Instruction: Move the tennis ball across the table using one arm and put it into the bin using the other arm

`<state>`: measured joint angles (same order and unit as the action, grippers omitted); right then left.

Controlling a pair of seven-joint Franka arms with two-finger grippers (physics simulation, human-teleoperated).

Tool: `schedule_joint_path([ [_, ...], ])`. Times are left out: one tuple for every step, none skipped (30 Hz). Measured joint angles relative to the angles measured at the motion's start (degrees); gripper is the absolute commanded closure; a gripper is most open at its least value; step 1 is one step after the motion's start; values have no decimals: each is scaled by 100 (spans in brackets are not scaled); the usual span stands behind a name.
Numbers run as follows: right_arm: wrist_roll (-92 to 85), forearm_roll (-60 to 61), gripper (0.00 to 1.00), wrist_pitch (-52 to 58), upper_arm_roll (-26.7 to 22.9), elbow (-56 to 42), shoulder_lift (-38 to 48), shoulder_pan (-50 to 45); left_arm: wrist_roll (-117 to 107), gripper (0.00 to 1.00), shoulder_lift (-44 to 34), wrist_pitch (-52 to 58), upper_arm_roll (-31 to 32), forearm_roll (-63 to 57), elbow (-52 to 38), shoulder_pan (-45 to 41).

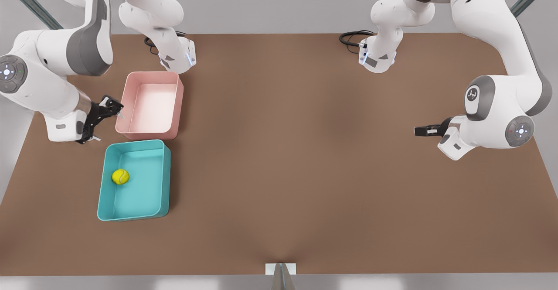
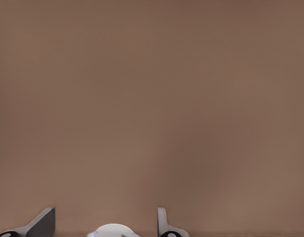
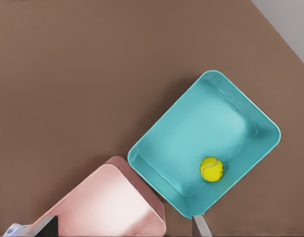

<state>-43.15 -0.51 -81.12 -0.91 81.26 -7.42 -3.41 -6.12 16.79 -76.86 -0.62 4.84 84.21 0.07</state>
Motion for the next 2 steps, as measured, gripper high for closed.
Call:
schedule_joint_path([
  [342,-11,0,114,51,114,126,63,0,0,2,1,0,0,0,1],
  [665,-19,0,210,77,173,193,97,-1,0,4,3,0,1,1,2],
])
